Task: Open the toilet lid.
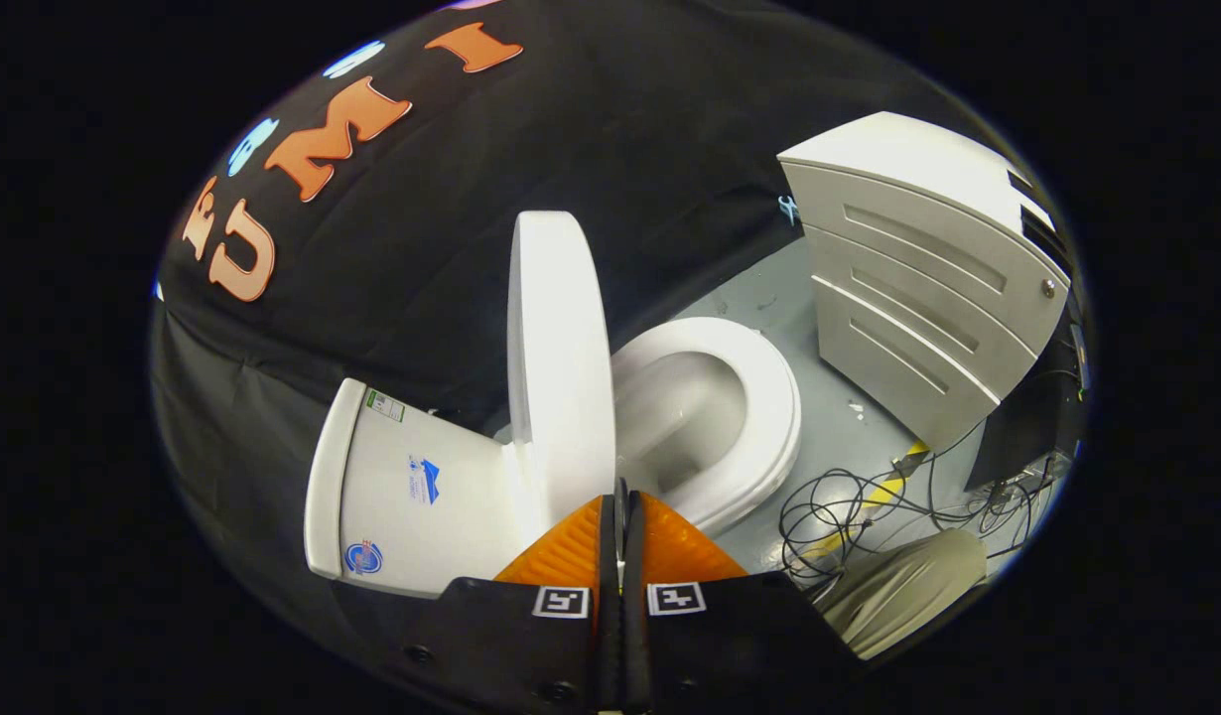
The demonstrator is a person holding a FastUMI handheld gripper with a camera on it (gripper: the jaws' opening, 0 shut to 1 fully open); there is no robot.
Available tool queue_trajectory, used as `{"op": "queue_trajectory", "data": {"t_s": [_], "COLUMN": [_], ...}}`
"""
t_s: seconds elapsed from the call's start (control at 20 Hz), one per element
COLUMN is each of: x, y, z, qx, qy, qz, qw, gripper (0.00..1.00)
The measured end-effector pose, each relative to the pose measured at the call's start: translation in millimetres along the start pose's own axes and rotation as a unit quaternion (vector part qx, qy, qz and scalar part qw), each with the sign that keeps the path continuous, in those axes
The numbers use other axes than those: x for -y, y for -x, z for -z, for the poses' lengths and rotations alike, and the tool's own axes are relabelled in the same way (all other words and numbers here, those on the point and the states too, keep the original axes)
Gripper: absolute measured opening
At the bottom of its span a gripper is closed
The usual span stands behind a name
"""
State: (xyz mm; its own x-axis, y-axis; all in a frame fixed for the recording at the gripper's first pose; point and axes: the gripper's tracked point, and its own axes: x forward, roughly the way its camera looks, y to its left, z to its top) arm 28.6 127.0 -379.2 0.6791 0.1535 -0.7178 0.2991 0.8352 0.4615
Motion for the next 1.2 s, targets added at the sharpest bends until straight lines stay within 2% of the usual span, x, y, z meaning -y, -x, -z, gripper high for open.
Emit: {"op": "queue_trajectory", "data": {"t_s": [0.45, 1.2], "x": [-63, -164], "y": [22, 38], "z": [11, 50], "qx": [0.011, 0.034], "qy": [0.048, 0.164], "qz": [-0.015, -0.017], "qw": [0.999, 0.986], "gripper": [0.08, 0.08]}}
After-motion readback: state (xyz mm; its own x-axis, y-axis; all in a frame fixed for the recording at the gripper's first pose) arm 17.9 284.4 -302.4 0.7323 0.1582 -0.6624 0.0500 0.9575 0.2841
